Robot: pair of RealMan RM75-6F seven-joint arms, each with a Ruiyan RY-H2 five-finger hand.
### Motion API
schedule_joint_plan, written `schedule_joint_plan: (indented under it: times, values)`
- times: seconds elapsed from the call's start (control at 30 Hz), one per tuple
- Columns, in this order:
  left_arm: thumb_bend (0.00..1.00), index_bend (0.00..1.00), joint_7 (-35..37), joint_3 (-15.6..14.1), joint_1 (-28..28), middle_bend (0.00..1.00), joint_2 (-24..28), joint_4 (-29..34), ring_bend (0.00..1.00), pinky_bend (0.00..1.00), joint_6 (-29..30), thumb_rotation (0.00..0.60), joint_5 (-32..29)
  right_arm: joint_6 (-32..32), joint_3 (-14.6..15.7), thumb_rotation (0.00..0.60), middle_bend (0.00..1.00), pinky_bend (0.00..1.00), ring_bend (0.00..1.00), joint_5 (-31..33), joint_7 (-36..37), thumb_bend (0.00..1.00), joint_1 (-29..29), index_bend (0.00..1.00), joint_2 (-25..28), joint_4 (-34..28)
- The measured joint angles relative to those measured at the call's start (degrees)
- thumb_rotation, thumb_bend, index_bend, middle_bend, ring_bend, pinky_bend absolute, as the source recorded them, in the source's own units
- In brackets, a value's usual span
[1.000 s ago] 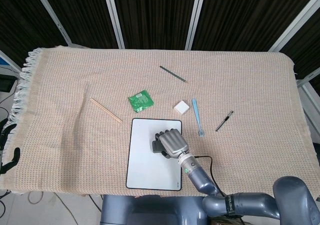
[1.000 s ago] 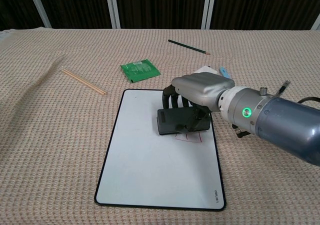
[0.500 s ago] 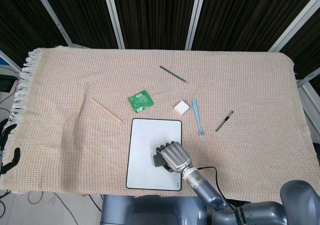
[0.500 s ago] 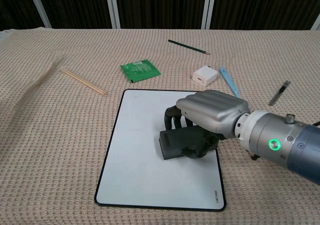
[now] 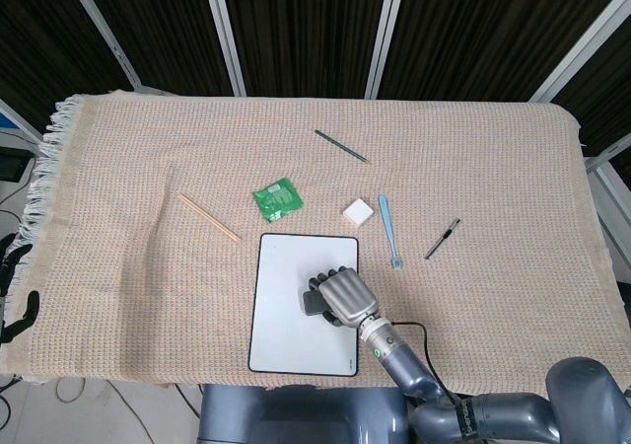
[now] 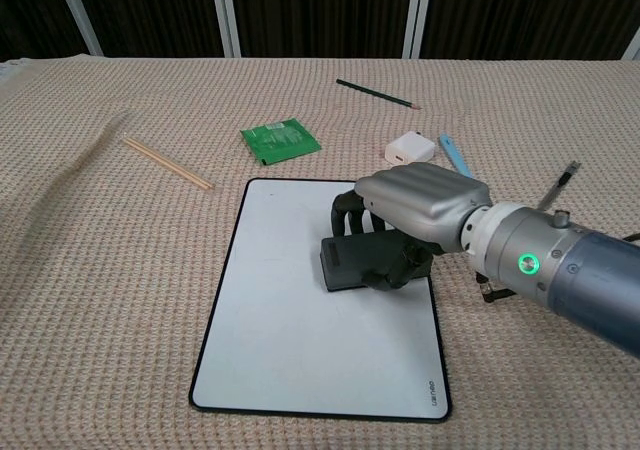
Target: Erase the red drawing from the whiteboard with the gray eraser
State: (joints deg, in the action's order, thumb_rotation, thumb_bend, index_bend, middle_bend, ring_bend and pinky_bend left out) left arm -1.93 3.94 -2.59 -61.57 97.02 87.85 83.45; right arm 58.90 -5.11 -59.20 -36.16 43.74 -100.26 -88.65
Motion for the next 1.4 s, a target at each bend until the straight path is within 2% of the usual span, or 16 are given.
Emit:
schedule_joint_plan:
  times: [0.33,0.5,0.9,1.17,1.4]
  values:
    - [0.47,0.15,-0.1,0.1,0.0,0.01,-0.1,-0.1,0.0,0.0,0.1,0.6,-0.1,-2.7,-4.6,0.6,0.48,0.49,0.45,3.4,2.3,0.43,1.9,0.51,-2.3,7.8]
    - [0.47,0.15,-0.1,0.0,0.0,0.01,0.0,-0.1,0.0,0.0,0.1,0.6,-0.1,-4.5,-5.4,0.6,0.48,0.49,0.45,5.6,3.1,0.43,2.3,0.51,-2.1,9.3]
    - [0.47,0.15,-0.1,0.0,0.0,0.01,-0.1,-0.2,0.0,0.0,0.1,0.6,0.0,-2.7,-2.6,0.6,0.48,0.49,0.46,1.7,4.0,0.43,0.4,0.51,1.1,4.5]
    - [0.47,0.15,-0.3,-0.2,-0.1,0.01,-0.2,-0.1,0.0,0.0,0.0,0.6,0.3,0.3,-0.5,0.6,0.48,0.49,0.46,-2.6,5.9,0.43,-2.3,0.51,7.2,-2.6]
    - [0.47,0.15,-0.6,-0.2,0.0,0.01,-0.4,-0.1,0.0,0.0,0.0,0.6,0.4,2.0,1.3,0.6,0.48,0.49,0.46,-4.9,8.8,0.43,-5.3,0.51,12.7,-5.8]
